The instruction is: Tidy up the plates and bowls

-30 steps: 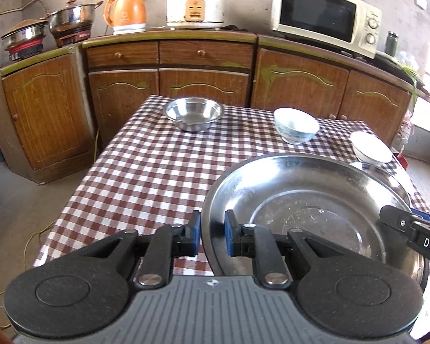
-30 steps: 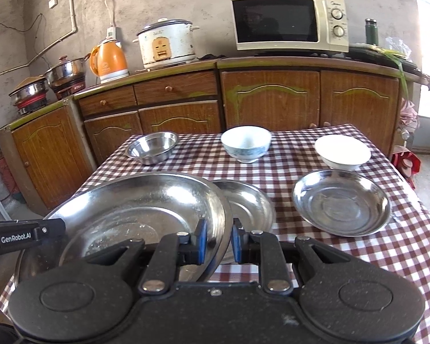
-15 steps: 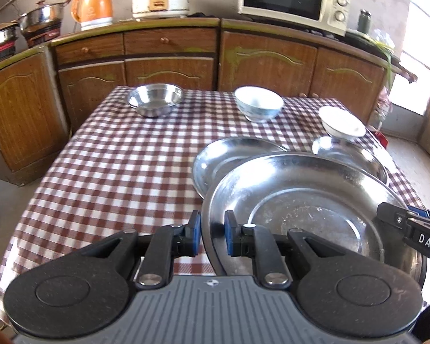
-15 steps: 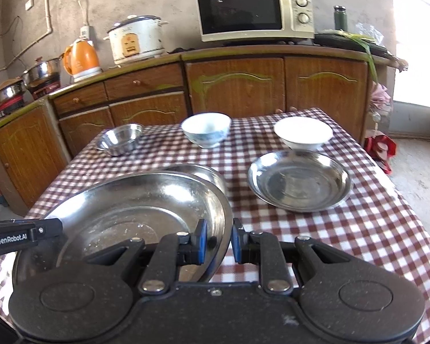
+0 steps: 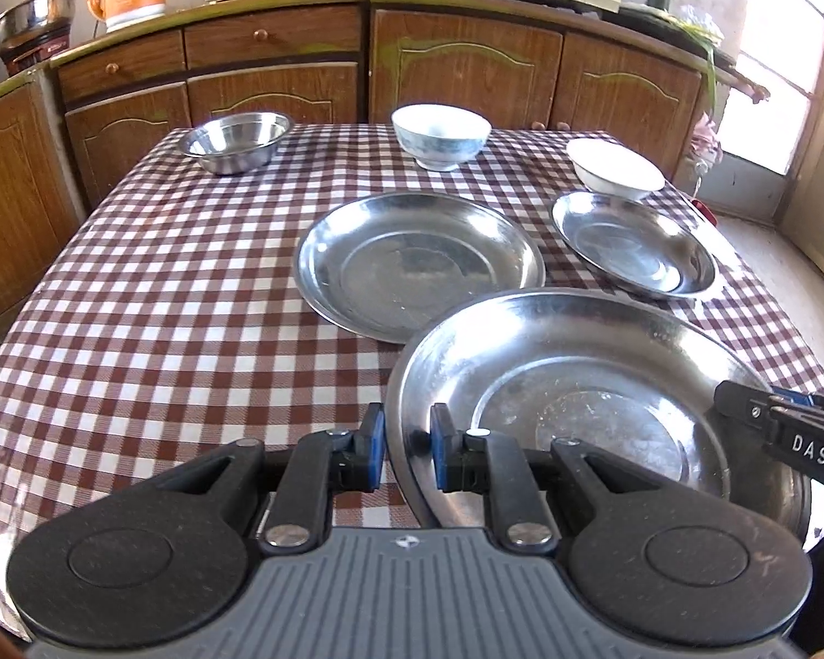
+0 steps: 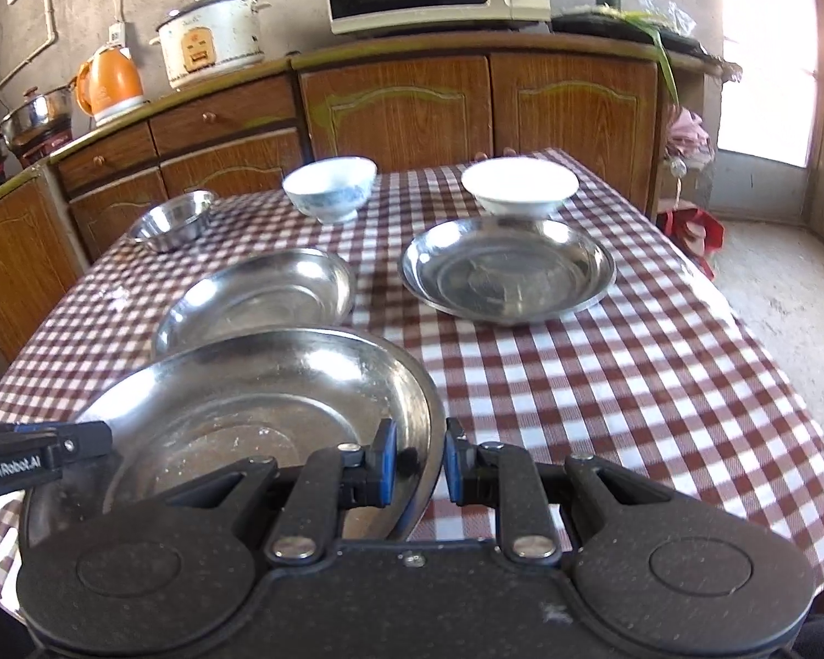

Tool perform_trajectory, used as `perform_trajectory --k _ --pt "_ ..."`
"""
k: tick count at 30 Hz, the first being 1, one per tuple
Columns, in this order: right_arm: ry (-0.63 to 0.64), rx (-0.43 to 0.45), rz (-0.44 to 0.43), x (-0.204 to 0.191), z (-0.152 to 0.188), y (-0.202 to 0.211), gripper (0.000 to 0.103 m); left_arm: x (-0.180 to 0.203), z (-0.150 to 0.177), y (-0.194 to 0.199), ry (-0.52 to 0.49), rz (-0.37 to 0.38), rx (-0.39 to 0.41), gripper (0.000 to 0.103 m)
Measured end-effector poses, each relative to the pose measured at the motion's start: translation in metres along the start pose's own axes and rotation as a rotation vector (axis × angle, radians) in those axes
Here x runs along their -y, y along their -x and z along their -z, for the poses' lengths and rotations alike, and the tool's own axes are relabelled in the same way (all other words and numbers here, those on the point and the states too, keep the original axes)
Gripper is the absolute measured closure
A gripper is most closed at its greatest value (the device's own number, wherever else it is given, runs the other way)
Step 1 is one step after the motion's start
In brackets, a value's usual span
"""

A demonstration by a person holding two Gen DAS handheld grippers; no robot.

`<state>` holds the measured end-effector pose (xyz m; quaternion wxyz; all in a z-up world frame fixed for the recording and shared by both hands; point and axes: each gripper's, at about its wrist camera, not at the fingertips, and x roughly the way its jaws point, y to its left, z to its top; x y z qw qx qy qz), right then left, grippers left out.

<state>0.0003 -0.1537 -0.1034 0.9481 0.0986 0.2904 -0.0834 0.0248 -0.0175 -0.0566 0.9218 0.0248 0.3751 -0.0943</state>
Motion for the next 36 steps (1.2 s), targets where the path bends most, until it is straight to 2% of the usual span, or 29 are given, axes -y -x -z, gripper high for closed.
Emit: perform_trajectory --k 14,28,36 --pt "-0.012 -0.043 0.038 0.023 0.021 -0.01 0.079 0.017 0.014 -0.022 -0.042 0.019 -0.056 0.085" --pt "0.035 -0.064 0.013 0.007 0.03 -0.028 0.079 0.003 0.02 -0.037 -0.016 -0.024 -0.089 0.085" --pt "0.041 -0.091 0.002 0.004 0.031 -0.034 0.078 -0.005 0.025 -0.044 0.016 -0.012 -0.124 0.084"
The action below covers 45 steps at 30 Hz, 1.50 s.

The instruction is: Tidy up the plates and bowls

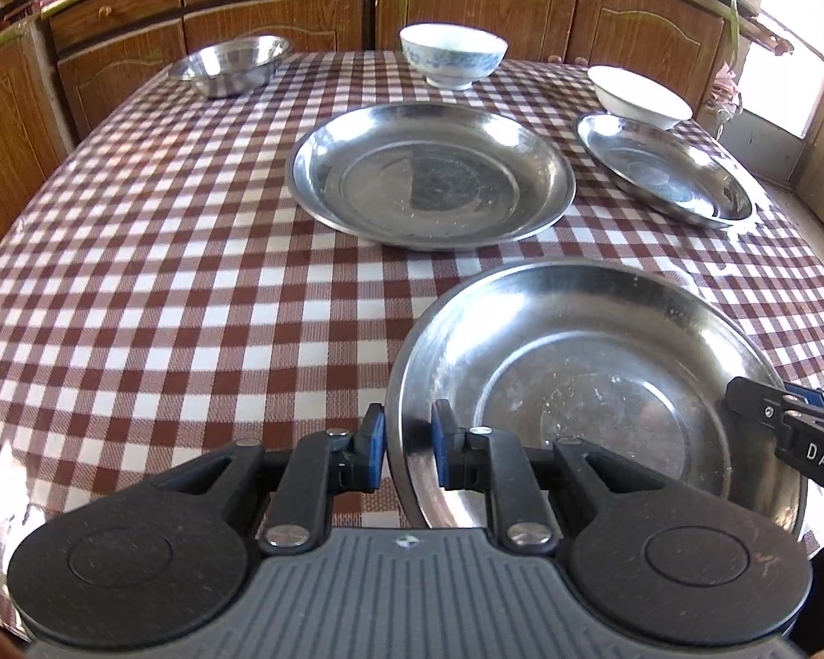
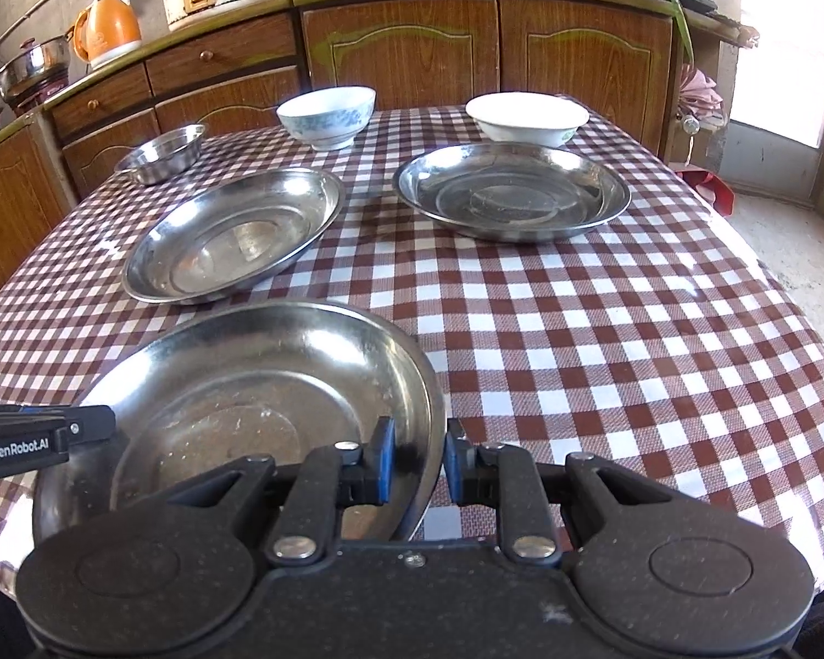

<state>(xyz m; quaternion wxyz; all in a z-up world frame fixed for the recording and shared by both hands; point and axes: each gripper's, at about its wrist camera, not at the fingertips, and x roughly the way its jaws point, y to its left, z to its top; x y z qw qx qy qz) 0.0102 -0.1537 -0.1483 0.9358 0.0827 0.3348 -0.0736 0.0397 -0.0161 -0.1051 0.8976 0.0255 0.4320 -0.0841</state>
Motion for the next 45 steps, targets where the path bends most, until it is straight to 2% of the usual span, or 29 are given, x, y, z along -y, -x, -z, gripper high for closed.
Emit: perform_trajectory --k 7,10,15,18,22,28,34,45 --pt "0.015 -0.018 0.002 -0.003 0.002 -0.002 0.076 -0.005 0.001 0.001 0.021 0.004 -0.003 0.081" --pt "0.015 -0.003 0.018 -0.001 0.001 0.001 0.063 -0.008 -0.001 0.004 0.033 0.004 0.0 0.08" --pt "-0.011 0.04 0.029 0.005 -0.008 0.012 0.054 -0.012 -0.007 0.012 0.058 -0.005 0.011 0.079" --pt "-0.017 0.06 0.02 0.005 -0.014 0.017 0.049 -0.014 -0.012 0.018 0.068 -0.009 0.023 0.071" --pt "-0.013 0.077 -0.001 0.001 -0.022 0.022 0.049 -0.017 -0.021 0.028 0.074 -0.02 0.051 0.06" --pt "-0.008 0.095 -0.031 -0.007 -0.036 0.027 0.047 -0.019 -0.034 0.041 0.082 -0.04 0.084 0.049" --pt "0.009 0.114 -0.049 -0.015 -0.046 0.029 0.043 -0.019 -0.044 0.048 0.08 -0.048 0.109 0.045" --pt "0.024 0.15 -0.078 -0.026 -0.063 0.033 0.04 -0.022 -0.058 0.053 0.087 -0.063 0.131 0.044"
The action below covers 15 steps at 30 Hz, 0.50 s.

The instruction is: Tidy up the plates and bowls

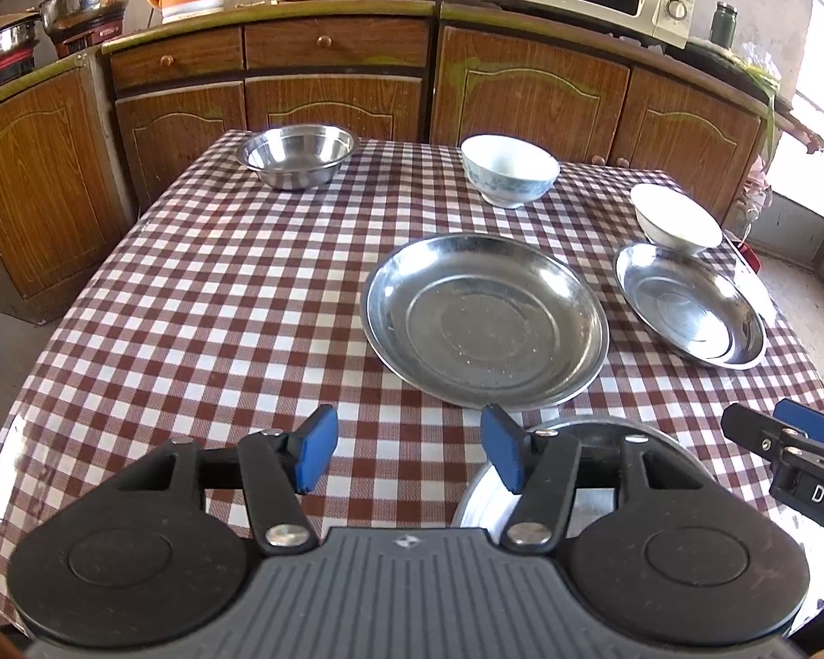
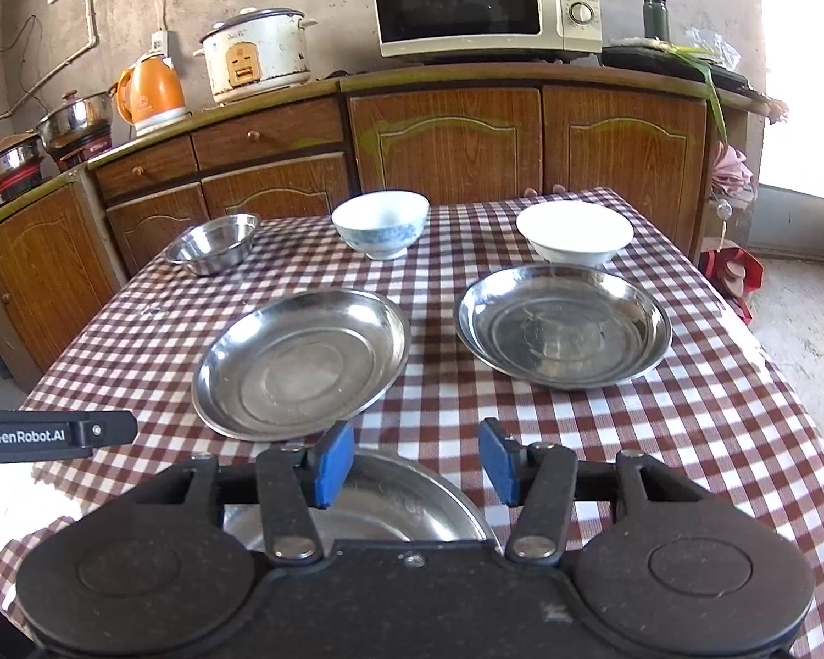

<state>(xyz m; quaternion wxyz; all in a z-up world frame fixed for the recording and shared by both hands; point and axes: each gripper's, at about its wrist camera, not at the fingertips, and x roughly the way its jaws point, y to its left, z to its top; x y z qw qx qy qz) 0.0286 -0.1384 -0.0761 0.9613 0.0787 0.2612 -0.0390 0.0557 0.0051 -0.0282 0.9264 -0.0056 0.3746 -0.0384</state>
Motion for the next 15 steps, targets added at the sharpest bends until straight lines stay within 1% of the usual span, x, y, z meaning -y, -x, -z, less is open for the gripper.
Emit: perform_trajectory --k 10,15 --pt "0.012 0.007 -0.015 -0.0069 -0.0073 -0.0046 0.039 -0.0044 -0.0077 0.0004 0.006 -0.005 0.01 0.04" --pt "0.016 0.008 -0.019 -0.0088 -0.0093 -0.0066 0.036 -0.0057 -0.009 -0.0008 0.008 -0.004 0.011 0.038"
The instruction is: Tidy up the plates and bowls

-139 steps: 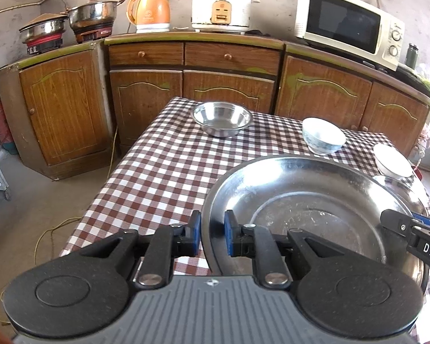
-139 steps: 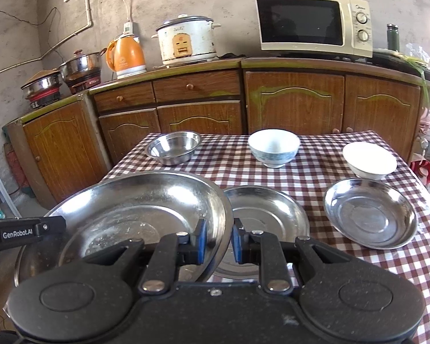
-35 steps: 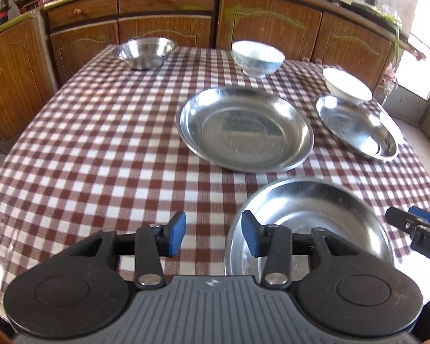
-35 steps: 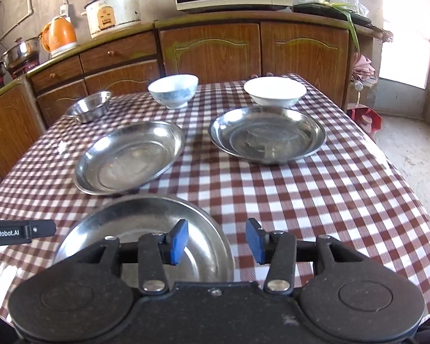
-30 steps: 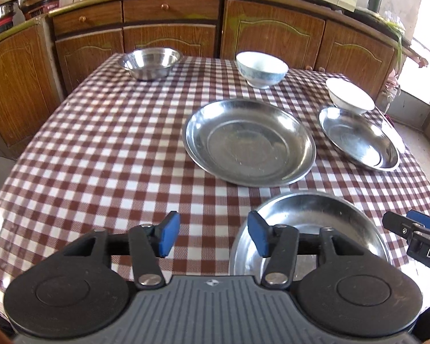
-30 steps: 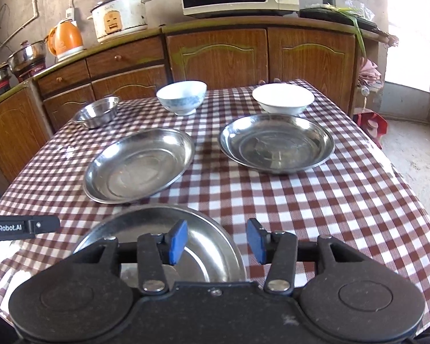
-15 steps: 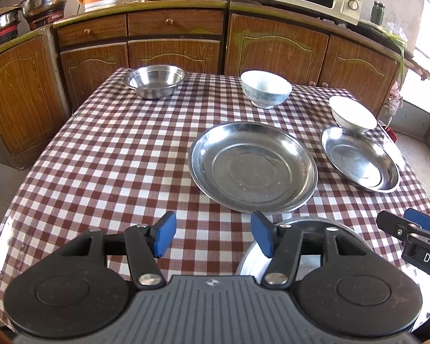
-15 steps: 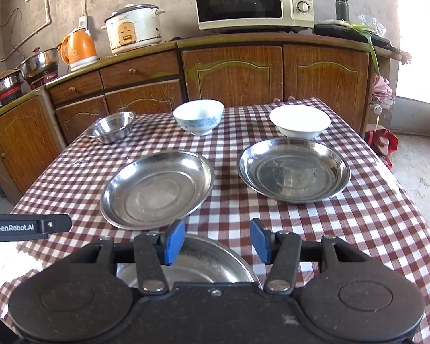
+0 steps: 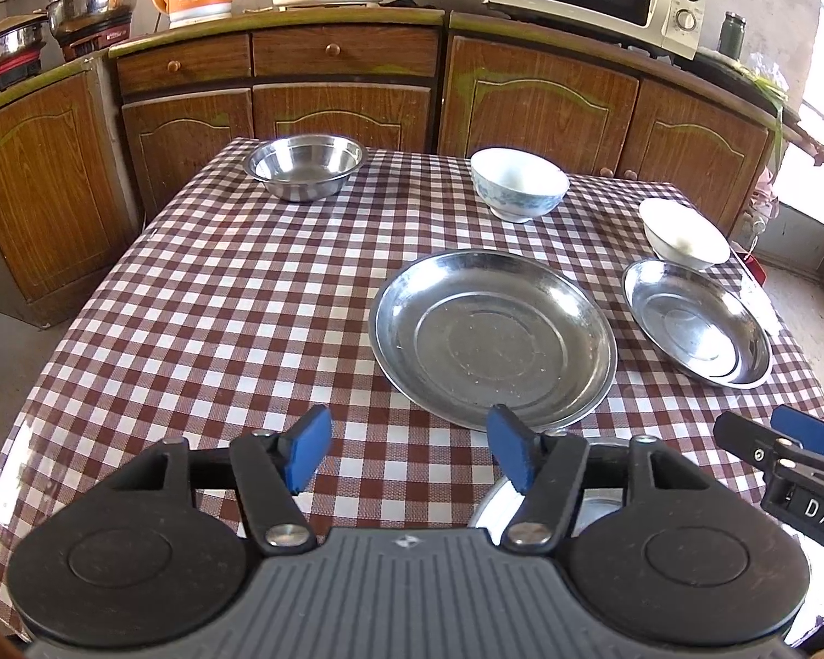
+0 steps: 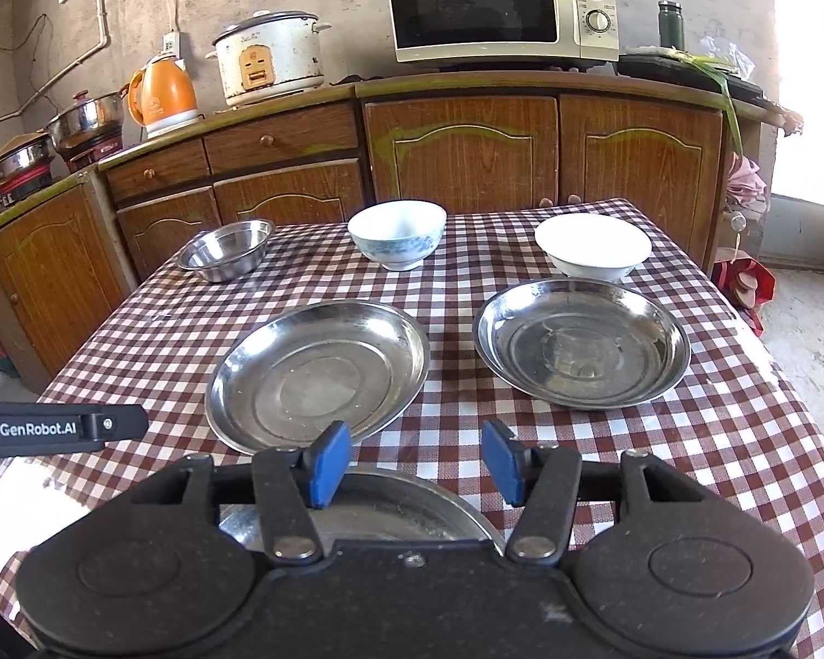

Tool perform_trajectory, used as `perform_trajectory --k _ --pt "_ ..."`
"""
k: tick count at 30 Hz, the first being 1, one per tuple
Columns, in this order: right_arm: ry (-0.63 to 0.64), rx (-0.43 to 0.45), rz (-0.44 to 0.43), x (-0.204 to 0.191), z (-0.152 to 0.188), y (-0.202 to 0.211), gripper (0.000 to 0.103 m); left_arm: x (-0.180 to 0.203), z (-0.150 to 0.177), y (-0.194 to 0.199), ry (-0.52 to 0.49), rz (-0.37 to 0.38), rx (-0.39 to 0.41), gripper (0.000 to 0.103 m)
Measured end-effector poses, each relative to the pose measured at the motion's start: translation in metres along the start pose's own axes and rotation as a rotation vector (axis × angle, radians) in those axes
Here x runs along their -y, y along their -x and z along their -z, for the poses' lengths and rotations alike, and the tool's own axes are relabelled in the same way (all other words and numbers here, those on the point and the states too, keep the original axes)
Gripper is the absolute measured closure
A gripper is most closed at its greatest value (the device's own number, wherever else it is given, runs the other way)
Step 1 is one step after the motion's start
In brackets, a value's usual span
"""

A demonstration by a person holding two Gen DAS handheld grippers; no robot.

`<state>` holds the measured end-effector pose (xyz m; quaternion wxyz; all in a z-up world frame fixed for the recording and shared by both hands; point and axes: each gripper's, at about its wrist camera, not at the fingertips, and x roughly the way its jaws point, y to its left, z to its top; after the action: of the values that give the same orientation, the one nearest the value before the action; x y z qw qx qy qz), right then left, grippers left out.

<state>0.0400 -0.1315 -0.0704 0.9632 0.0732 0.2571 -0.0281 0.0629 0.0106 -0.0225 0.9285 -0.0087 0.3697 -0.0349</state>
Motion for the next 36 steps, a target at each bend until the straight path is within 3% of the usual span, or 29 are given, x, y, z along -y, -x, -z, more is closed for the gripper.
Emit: perform_trajectory --k 36 --pt "-0.018 -0.027 -0.02 0.0 -0.002 -0.018 0.033 0.011 -0.003 -0.007 -0.019 0.015 0.002 0.03"
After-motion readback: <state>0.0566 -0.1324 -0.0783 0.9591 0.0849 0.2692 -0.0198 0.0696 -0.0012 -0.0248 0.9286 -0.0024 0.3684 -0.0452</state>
